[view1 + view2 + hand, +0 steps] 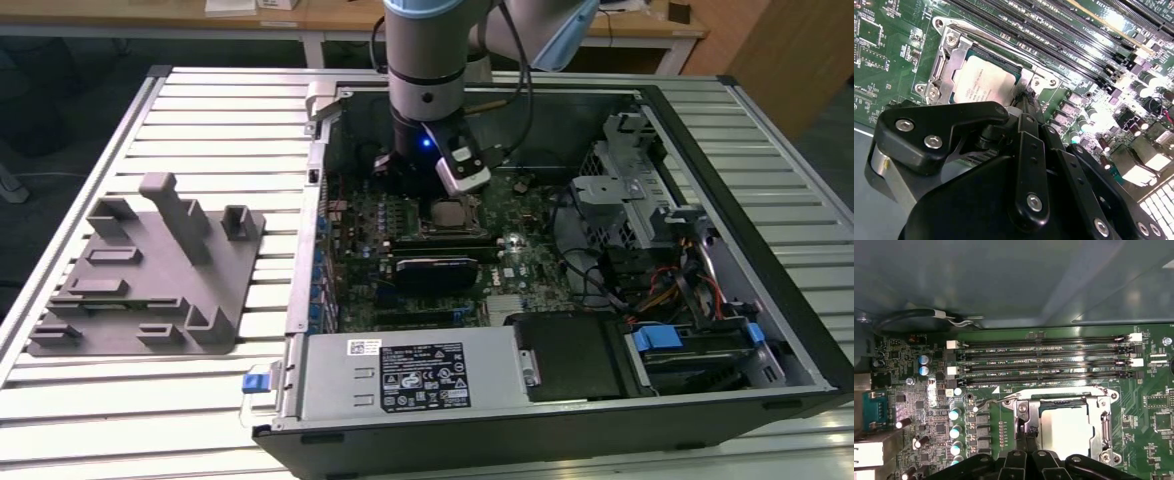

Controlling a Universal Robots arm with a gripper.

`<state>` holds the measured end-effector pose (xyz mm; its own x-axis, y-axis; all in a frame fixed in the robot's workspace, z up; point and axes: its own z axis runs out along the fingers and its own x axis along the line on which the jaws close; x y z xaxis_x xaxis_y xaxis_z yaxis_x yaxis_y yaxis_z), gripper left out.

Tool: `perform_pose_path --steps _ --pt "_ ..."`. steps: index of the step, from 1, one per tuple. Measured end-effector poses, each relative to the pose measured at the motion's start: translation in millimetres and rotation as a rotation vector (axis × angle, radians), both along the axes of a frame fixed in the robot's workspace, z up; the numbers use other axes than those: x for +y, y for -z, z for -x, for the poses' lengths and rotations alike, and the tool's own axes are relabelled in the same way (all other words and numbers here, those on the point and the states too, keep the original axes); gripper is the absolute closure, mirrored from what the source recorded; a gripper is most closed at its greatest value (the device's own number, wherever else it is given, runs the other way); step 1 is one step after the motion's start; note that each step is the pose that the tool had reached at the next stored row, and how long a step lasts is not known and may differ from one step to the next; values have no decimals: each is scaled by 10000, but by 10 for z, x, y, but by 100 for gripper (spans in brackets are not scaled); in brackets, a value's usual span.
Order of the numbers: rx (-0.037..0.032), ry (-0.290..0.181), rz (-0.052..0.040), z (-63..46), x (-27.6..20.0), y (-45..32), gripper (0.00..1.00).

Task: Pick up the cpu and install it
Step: 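Close the cpu cover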

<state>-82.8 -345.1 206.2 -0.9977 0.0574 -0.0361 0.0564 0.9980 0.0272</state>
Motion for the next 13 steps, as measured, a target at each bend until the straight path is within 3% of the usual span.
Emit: perform_pose_path --steps 10,13 --pt "1 -1 1 0 0 -159 89" --pt "-1 0 -2 0 0 -168 89"
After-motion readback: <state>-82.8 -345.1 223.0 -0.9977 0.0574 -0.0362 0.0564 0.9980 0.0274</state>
